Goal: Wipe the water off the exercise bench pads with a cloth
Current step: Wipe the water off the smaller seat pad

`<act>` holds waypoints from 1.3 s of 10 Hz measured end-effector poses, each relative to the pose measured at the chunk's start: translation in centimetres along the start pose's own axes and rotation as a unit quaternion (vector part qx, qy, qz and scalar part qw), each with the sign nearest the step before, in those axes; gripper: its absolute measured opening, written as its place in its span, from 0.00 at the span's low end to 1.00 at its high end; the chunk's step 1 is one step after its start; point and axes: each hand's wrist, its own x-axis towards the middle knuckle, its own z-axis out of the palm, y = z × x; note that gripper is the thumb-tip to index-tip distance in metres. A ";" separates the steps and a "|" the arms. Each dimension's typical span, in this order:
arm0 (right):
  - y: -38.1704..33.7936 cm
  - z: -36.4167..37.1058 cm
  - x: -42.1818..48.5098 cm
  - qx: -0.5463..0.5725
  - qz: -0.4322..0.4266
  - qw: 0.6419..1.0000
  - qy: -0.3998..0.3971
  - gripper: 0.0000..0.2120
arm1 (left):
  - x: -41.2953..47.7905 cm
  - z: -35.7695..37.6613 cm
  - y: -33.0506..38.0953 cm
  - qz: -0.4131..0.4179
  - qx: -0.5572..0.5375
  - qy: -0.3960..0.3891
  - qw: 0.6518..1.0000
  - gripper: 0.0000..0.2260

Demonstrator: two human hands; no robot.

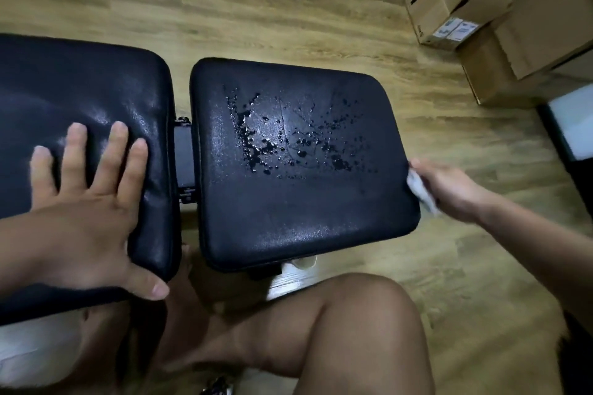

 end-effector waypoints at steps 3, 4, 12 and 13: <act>-7.1 2.6 2.0 -0.024 -0.149 0.985 0.083 0.28 | 0.0 -0.2 -0.2 0.012 0.022 -0.006 1.000 0.67; -0.1 1.4 -4.5 -0.074 -0.122 0.990 0.015 0.21 | 0.4 0.1 -0.6 0.005 0.017 -0.032 0.999 0.77; -27.5 21.6 5.1 -0.385 -0.429 0.811 -0.099 0.15 | -0.4 -7.5 2.7 -0.085 -0.011 -0.283 0.955 0.72; -25.1 17.4 5.8 -0.375 -0.423 0.822 -0.067 0.13 | -0.6 -7.4 2.5 -0.073 -0.020 -0.278 0.958 0.72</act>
